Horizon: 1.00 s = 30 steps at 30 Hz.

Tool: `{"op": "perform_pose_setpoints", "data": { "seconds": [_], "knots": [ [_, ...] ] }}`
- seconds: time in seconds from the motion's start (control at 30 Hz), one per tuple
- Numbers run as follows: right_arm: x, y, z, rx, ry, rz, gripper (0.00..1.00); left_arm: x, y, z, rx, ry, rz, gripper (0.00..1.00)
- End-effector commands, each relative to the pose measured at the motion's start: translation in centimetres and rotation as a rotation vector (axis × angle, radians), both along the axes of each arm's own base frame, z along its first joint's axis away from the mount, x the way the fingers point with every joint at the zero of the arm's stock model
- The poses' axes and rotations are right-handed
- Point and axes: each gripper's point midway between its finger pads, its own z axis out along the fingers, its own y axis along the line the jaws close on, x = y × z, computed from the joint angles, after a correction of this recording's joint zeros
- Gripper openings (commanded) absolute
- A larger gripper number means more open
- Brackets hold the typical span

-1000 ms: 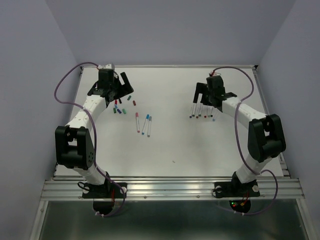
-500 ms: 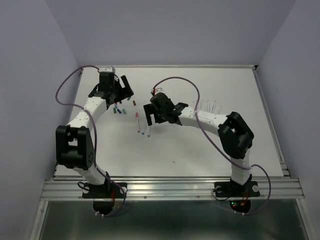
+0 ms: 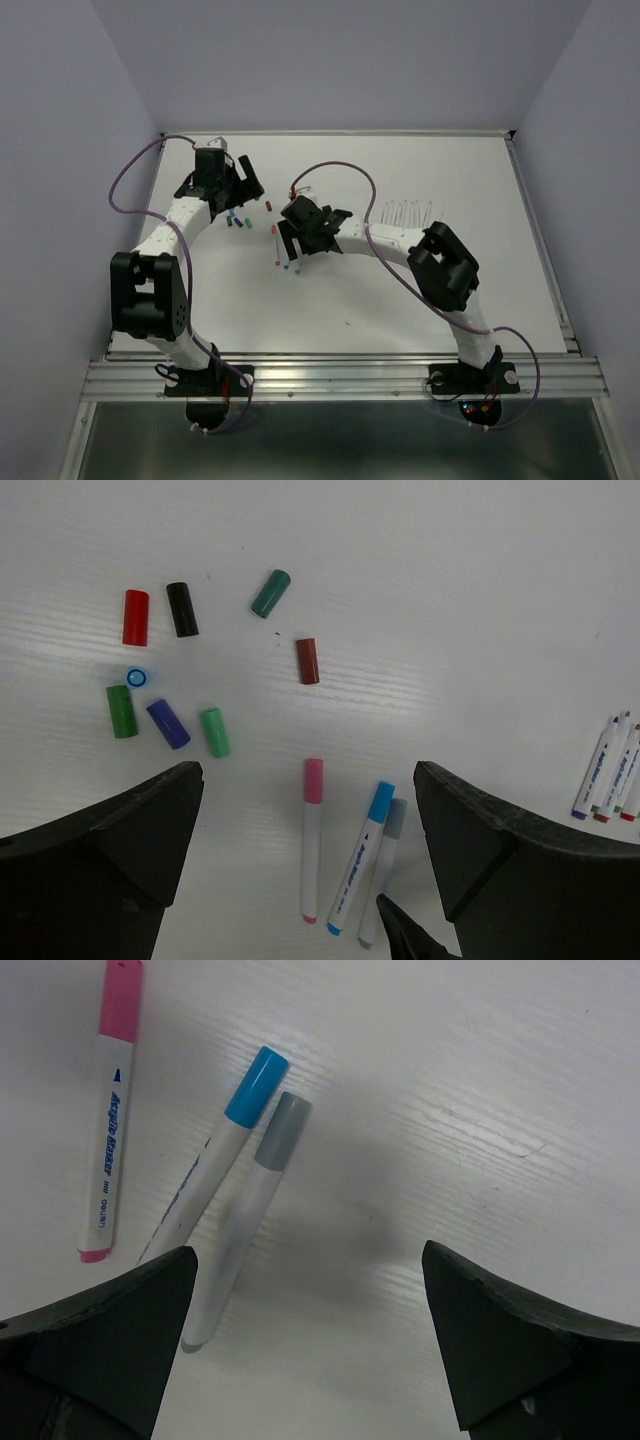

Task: Open the pen caps

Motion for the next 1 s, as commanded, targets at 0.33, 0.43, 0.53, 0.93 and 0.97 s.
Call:
{"op": "perform_pose_setpoints", "data": {
  "seconds": [0.33, 0.43, 0.53, 0.93, 0.97],
  "knots": [
    [-0.5, 0.9, -2.2, -0.058, 0.018, 0.014, 0.98, 0.0, 0.9, 2.0, -0.005, -0.078, -0.012, 0.99],
    [-0.9, 0.6, -3.0, -0.071, 0.035, 0.016, 0.88, 0.0, 1.1, 2.0, -0.008, -0.078, -0.009, 0.99],
    [-1.2, 0.4, -3.4, -0.068, 0.051, 0.008, 0.61, 0.0, 1.3, 1.8, -0.009, -0.073, -0.003, 0.99],
    [-2.8, -3.3, -3.6, -0.149, 0.05, -0.014, 0.01, -0.1, 1.3, 2.2, -0.016, -0.083, -0.024, 0.99],
    [-2.6, -3.7, -3.0, -0.16, 0.027, -0.02, 0.01, -0.2, 1.1, 2.6, -0.021, -0.093, -0.036, 0.99]
  ]
}}
